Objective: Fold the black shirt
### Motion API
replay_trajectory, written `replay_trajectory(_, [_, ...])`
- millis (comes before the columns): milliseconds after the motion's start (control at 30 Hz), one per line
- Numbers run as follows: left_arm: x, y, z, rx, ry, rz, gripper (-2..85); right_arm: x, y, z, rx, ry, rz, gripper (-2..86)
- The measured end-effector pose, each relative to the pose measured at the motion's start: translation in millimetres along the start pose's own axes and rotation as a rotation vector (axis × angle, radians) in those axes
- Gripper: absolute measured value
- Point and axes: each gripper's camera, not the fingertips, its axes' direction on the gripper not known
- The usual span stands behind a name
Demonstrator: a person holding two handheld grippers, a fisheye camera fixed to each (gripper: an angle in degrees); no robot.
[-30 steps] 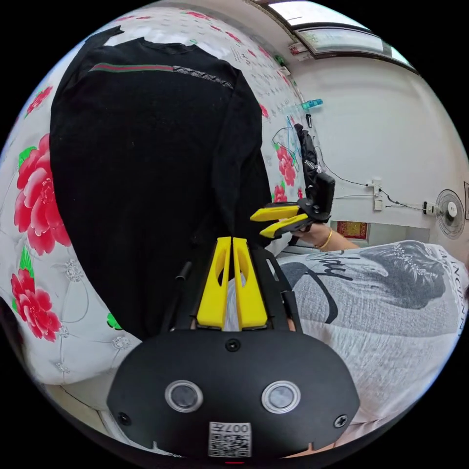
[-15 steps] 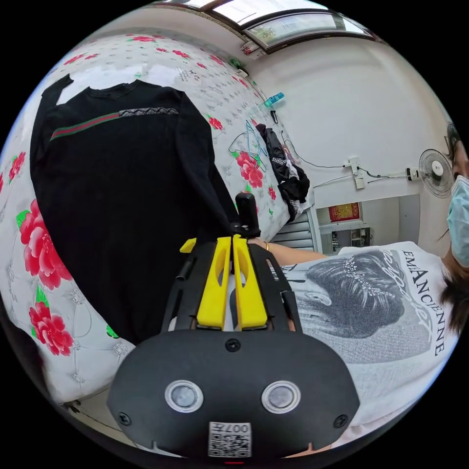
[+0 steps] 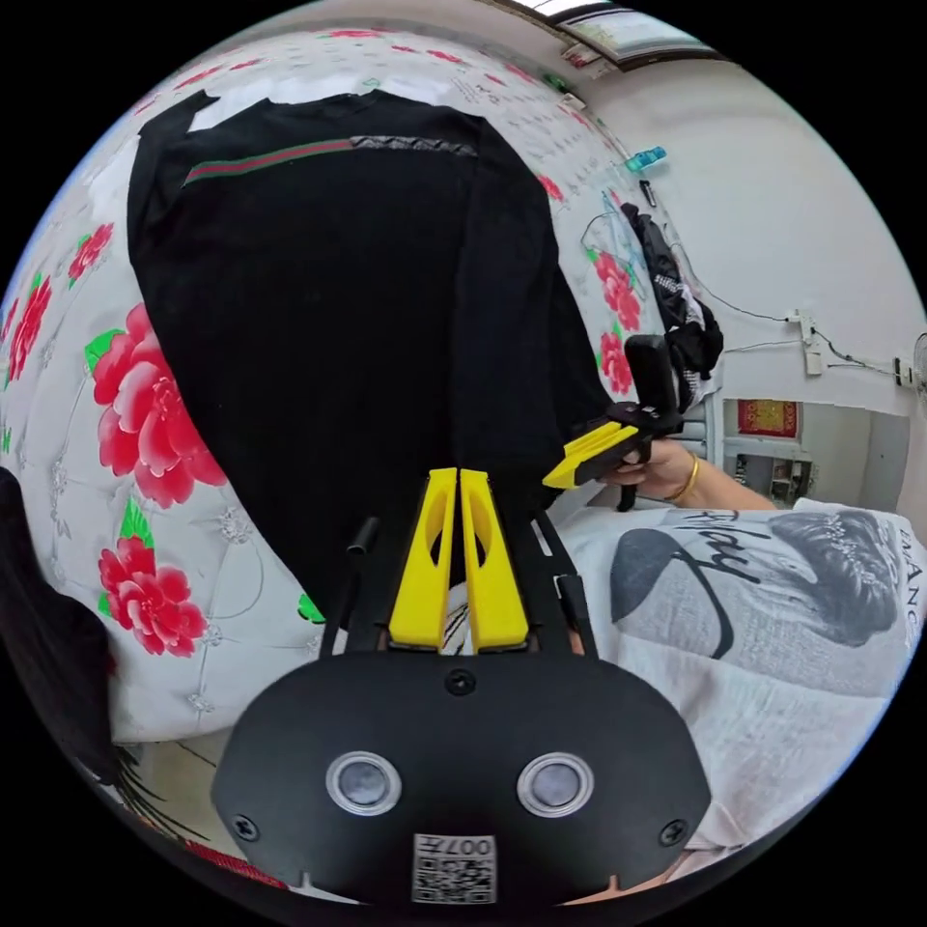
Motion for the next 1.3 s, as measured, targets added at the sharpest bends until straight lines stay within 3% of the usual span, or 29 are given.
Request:
replay_trajectory(133, [-3.6, -1.2, 24.4, -0.094, -0.063, -0.008, -0.8, 19.9, -4.6, 38.8, -0.12, 0.106, 0.056, 1.8])
replay_trajectory(367, [-6.5, 21.5, 11.0, -0.116, -0.251, -0.01, 1.9, -11.3, 3.7, 73.4, -0.382, 0.34, -0.134, 8.2])
replay_trajectory(533, [-36.5, 34.8, -30.9, 0.065, -0.218, -0.117, -0.4, -69.7, -61.4, 43.1, -0.227, 0.494, -0.384, 10.2])
replay_trajectory(767, [-79.5, -5.6, -67.5, 0.215, -0.275, -0.122, -1.0, -104.0, -308.7, 49.7, -0.056, 0.822, -0.647, 11.9])
replay_trajectory(1000, [-99.8, -40.2, -73.8, 0.263, -0.305, -0.052, -1.0, -27.2, -556.0, 95.1, 0.02, 0.894, -0.46, 10.8])
replay_trajectory(1133, [-105.4, -47.8, -73.6, 0.277, -0.292, -0.024, -1.0, 24.3, -617.0, 123.0, 0.035, 0.934, -0.354, 9.4])
replay_trajectory(1300, [-102.6, -52.5, -73.5, 0.275, -0.328, 0.024, -1.0, 64.5, -634.3, 142.3, 0.073, 0.82, -0.257, 2.4])
